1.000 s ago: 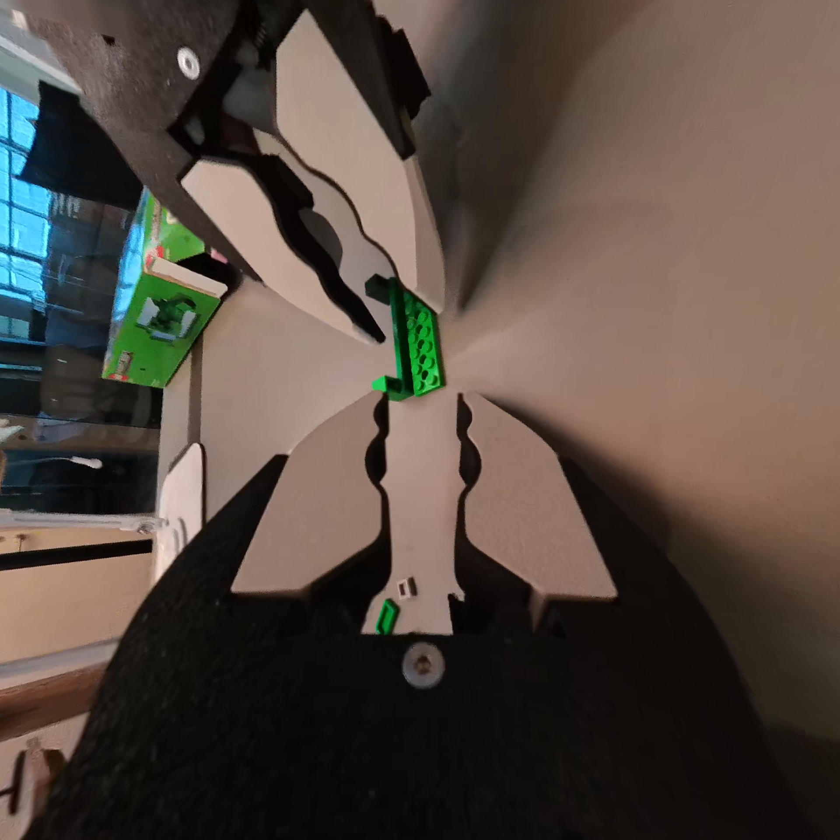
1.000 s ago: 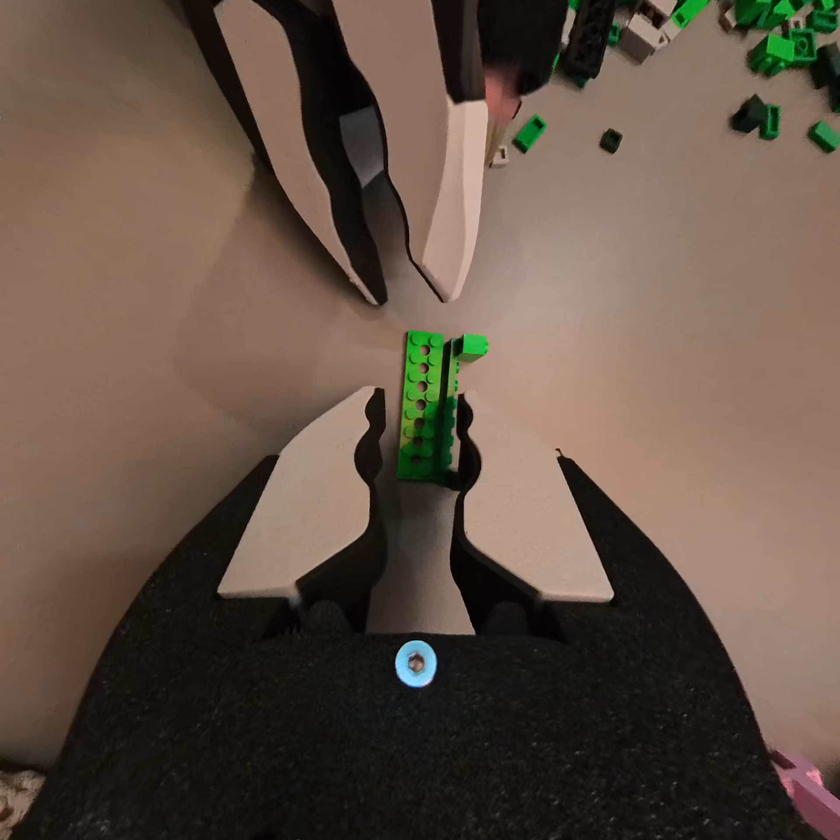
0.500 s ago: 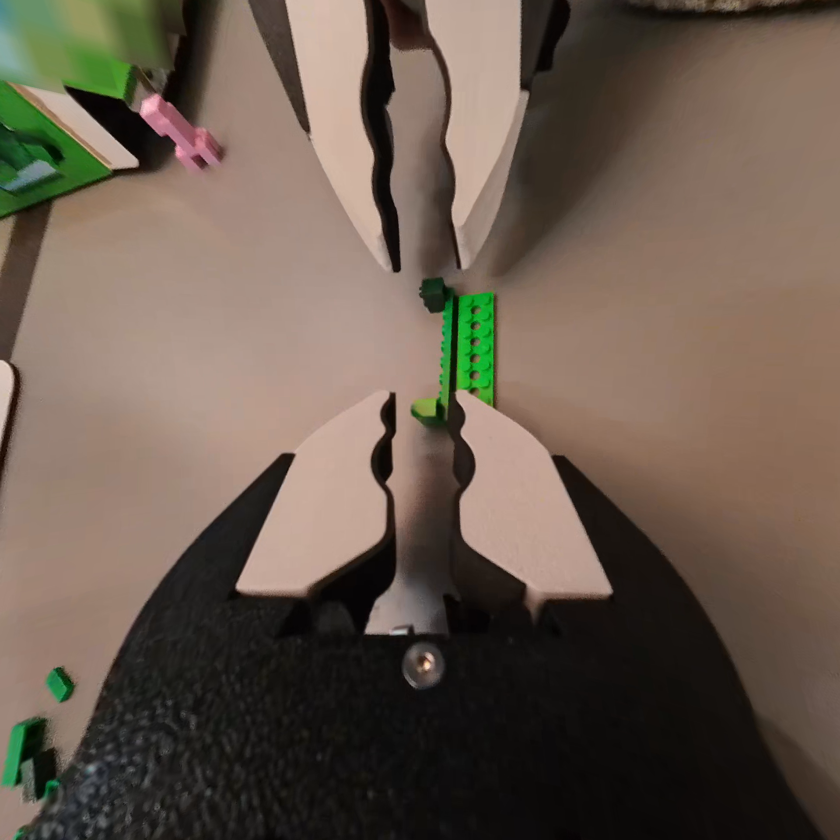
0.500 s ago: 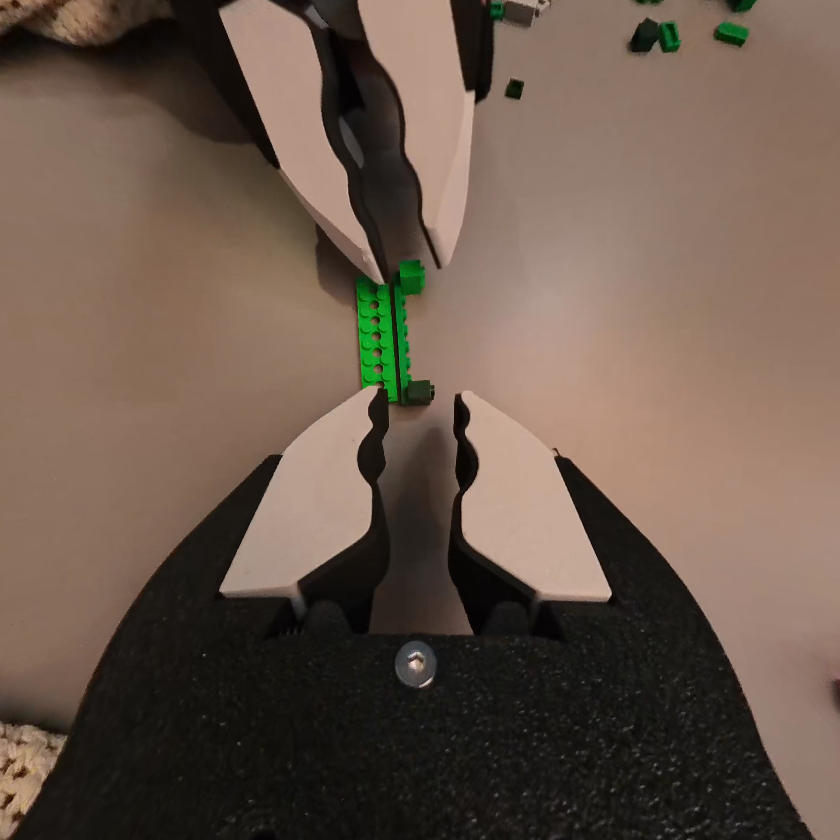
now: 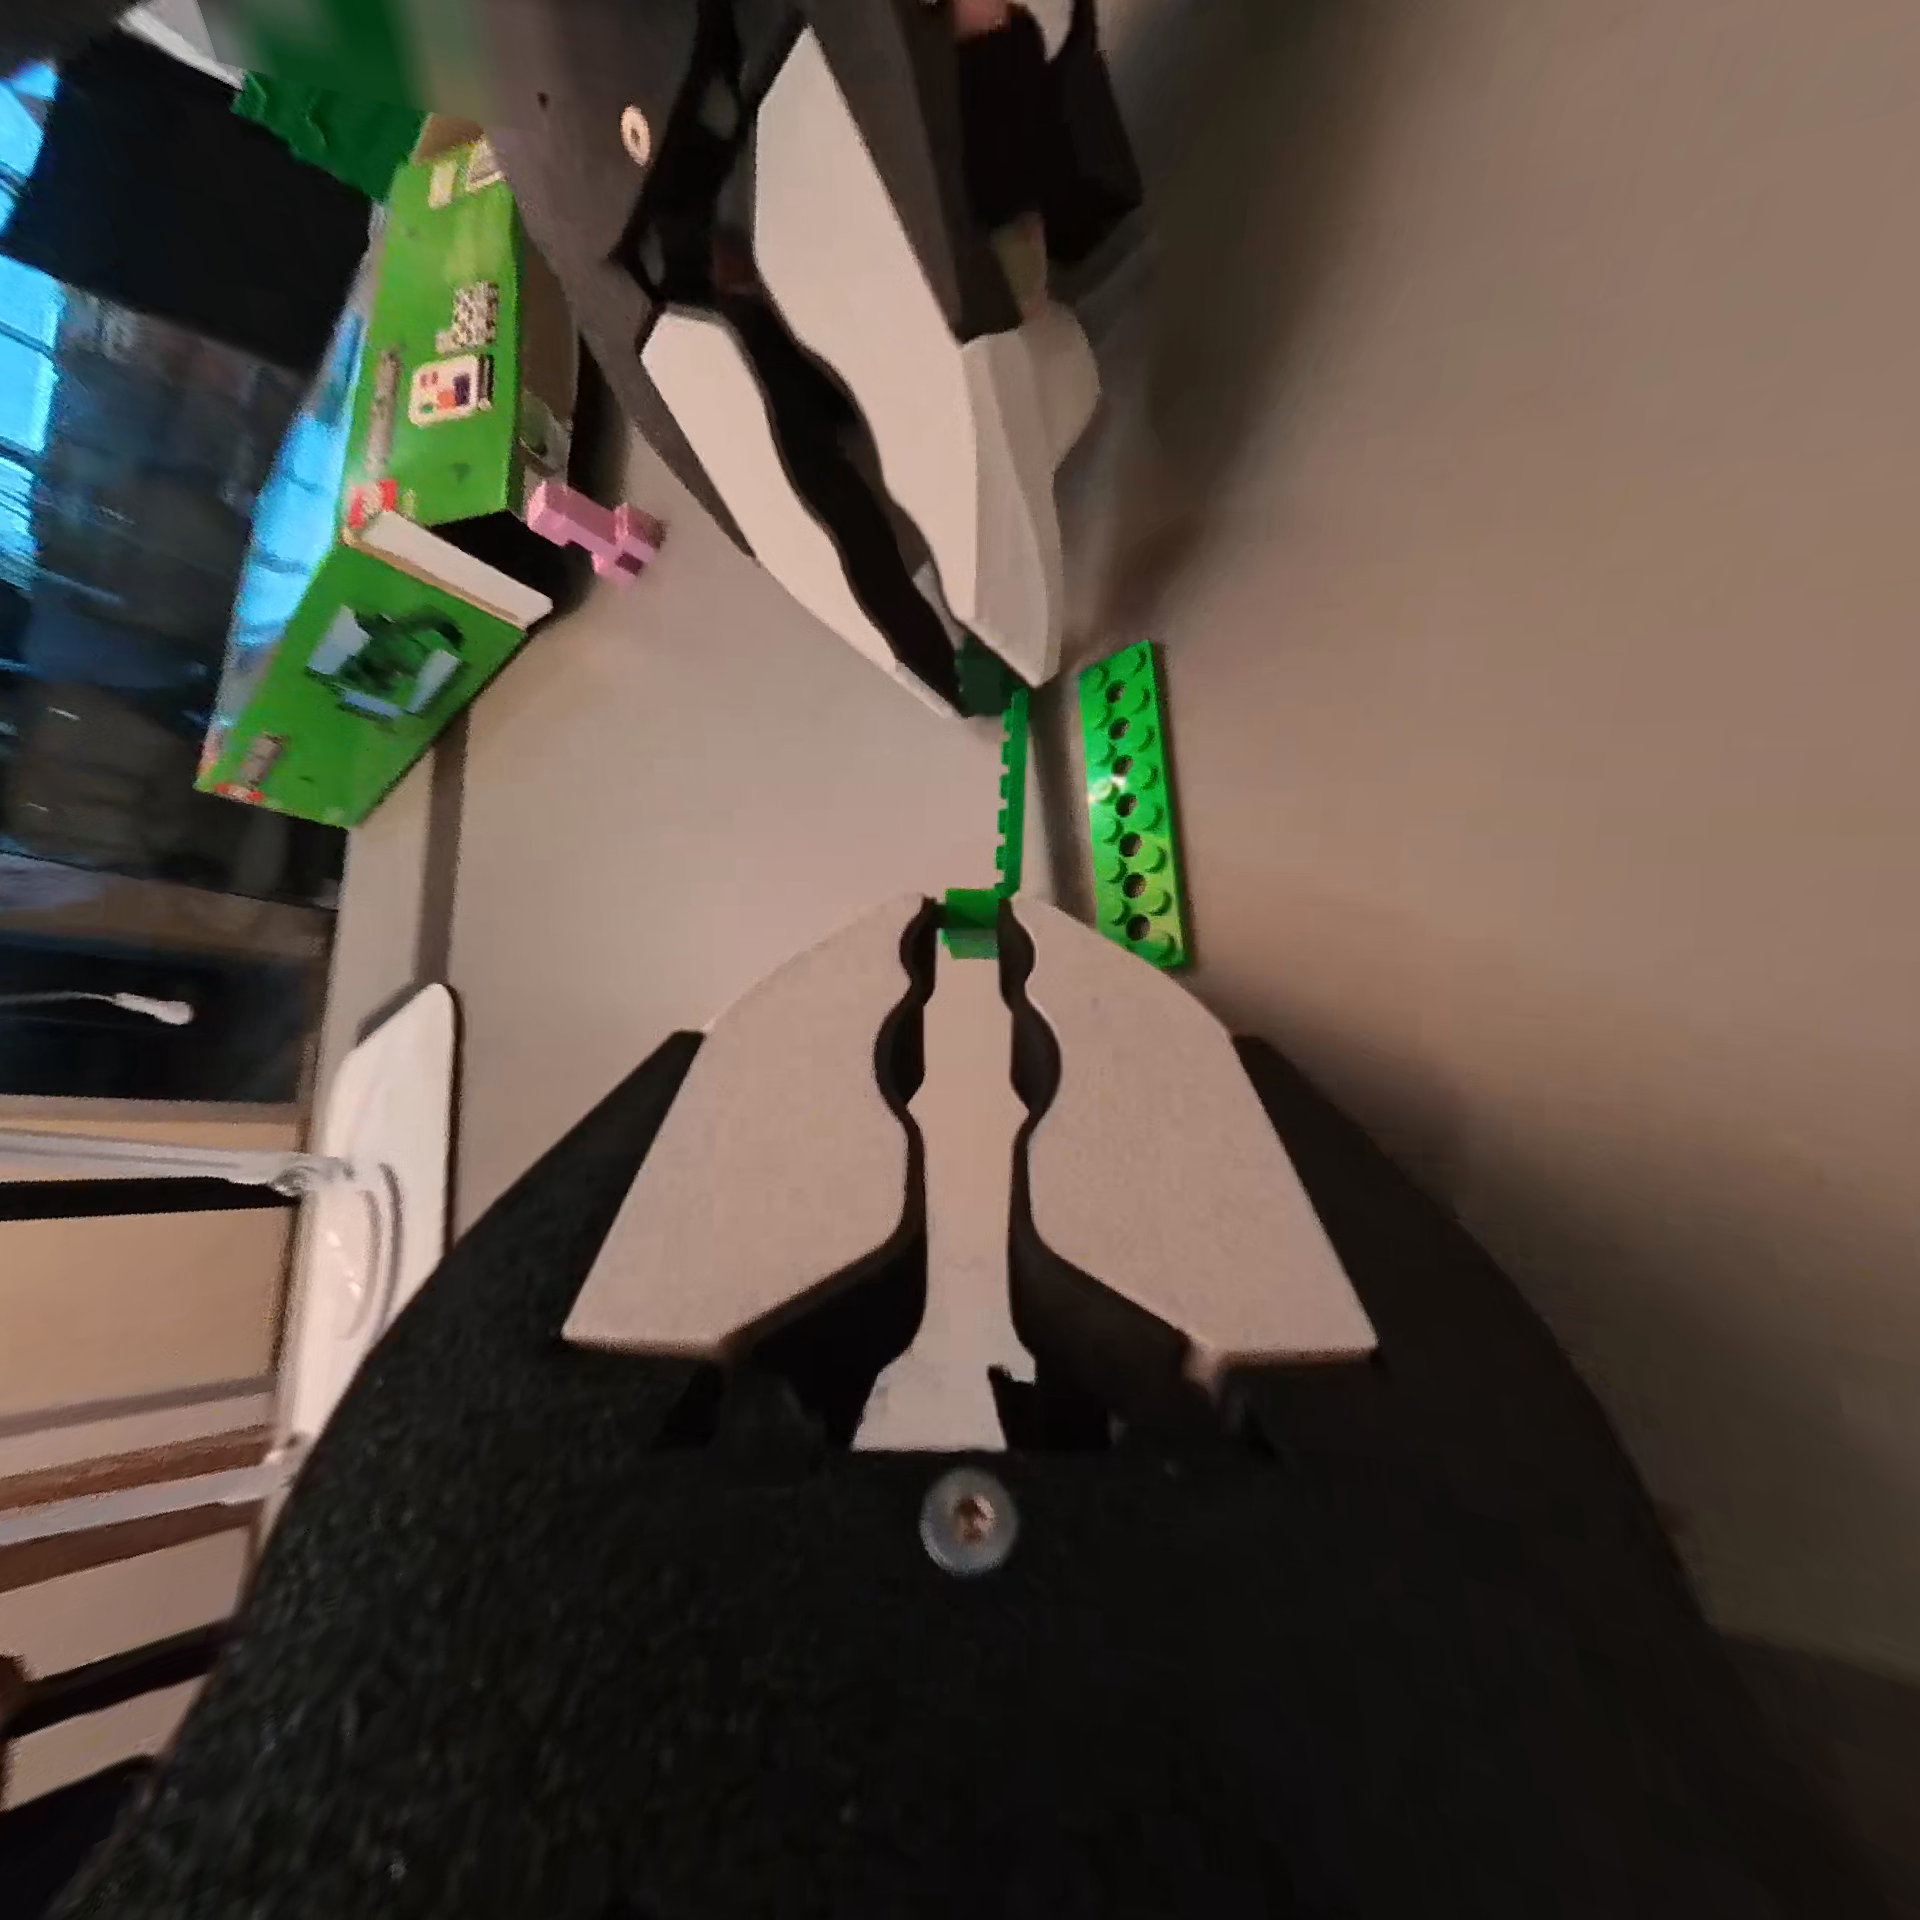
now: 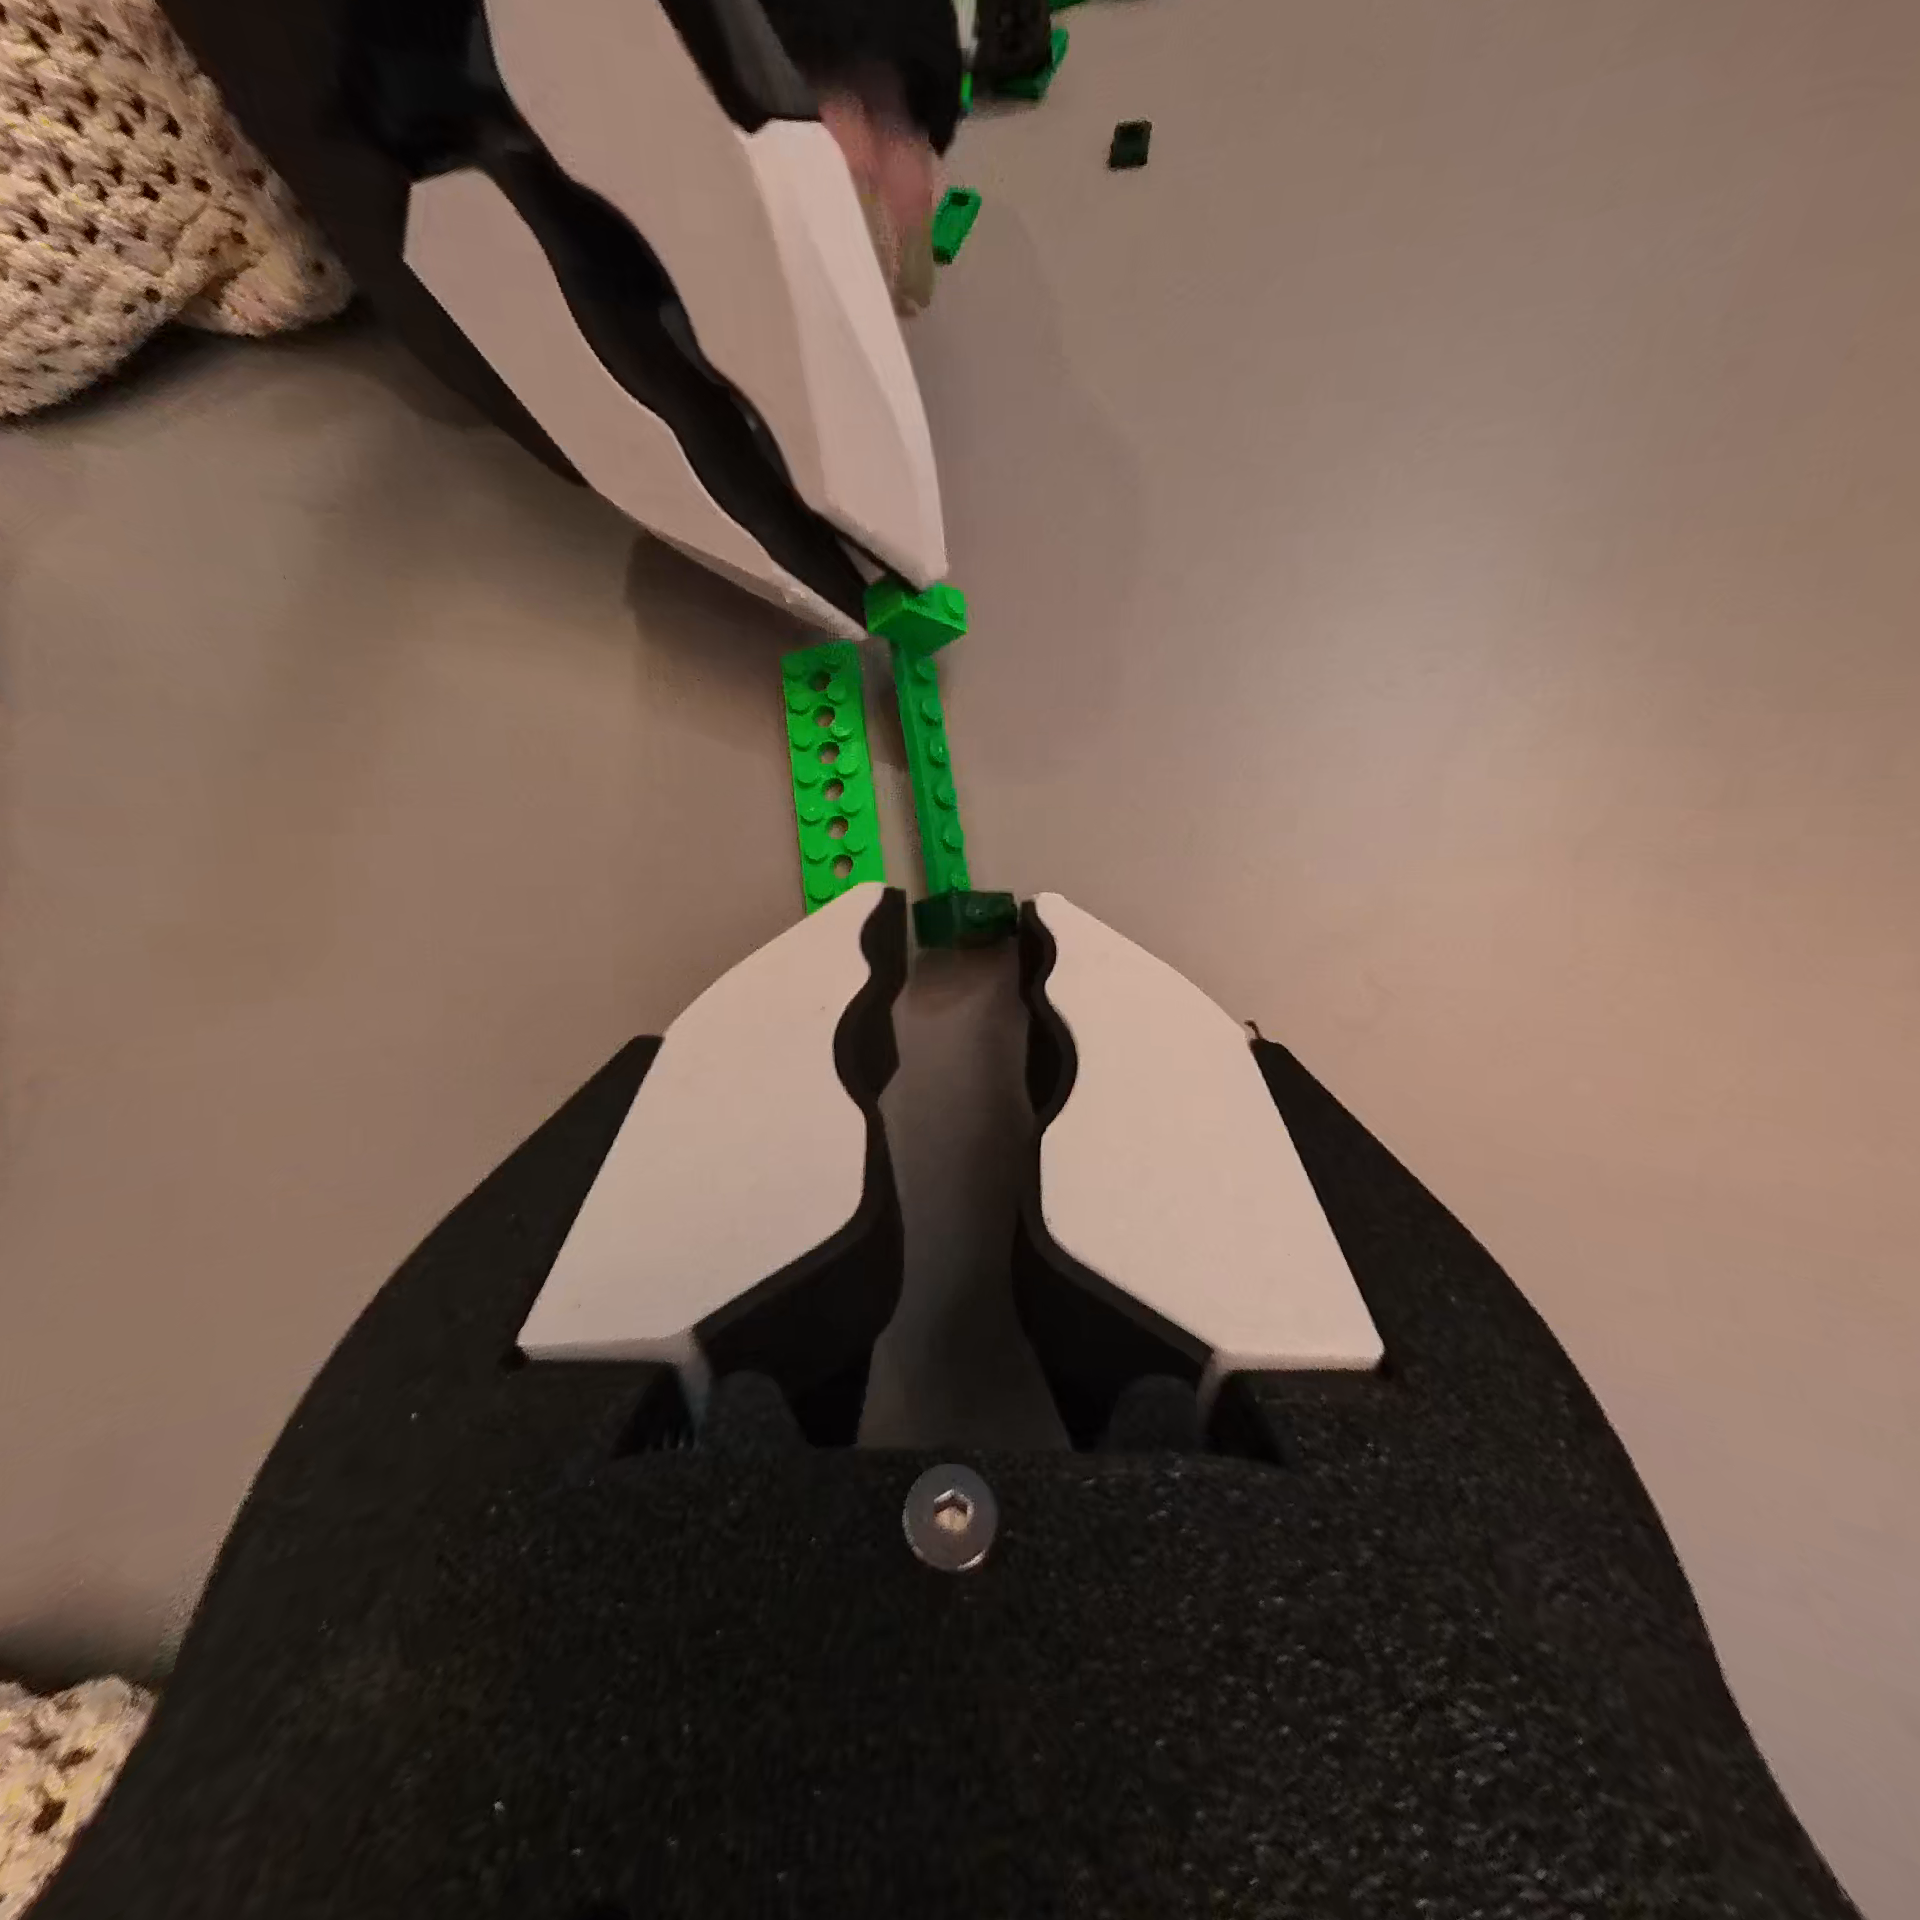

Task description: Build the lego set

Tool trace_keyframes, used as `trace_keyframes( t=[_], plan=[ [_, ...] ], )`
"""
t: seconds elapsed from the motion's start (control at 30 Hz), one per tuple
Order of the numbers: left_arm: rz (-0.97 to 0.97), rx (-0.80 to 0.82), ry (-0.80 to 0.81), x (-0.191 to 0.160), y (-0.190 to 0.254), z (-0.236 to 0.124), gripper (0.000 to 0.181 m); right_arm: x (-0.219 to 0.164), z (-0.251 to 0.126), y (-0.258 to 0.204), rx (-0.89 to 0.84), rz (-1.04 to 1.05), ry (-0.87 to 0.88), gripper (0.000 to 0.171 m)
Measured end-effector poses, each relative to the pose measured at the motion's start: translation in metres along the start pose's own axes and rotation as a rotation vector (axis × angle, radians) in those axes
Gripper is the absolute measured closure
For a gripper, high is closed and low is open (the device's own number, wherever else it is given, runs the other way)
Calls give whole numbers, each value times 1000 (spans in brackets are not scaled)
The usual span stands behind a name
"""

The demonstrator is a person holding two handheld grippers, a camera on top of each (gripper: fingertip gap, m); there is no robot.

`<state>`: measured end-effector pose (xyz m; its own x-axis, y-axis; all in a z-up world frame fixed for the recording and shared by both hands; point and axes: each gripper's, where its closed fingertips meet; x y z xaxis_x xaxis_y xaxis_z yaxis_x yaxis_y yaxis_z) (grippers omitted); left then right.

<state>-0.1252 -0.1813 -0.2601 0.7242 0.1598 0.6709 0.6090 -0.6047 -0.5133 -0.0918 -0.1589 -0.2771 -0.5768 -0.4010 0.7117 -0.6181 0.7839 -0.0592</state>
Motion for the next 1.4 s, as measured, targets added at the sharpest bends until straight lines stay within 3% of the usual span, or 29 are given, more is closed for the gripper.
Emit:
trace_keyframes(
  t=[0.23, 0.43, 0.9, 1.4],
  plan=[
    [-58, -18, -29, -8, -1, -8, 154, 1, 3, 4, -118, -179, -81, 153],
    [-226, -167, -17, -10, 6, -24, 154, 2, 5, -4, -186, -402, -182, 152],
    [-207, -205, -27, -5, 23, -15, 147, 2, 2, -20, -59, -311, -146, 142],
    [-175, -176, 12, -1, 18, -21, 151, 2, 0, -12, -96, -240, -131, 154]
  ],
)
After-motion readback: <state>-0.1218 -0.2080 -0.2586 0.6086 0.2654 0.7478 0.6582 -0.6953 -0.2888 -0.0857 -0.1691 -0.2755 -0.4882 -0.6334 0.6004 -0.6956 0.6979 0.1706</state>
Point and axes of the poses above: each gripper's, where its closed fingertips meet, z out along the fingers, x out of its top, y = z × x across the jaws, and after that the axes turned 11 degrees about -z, right-handed
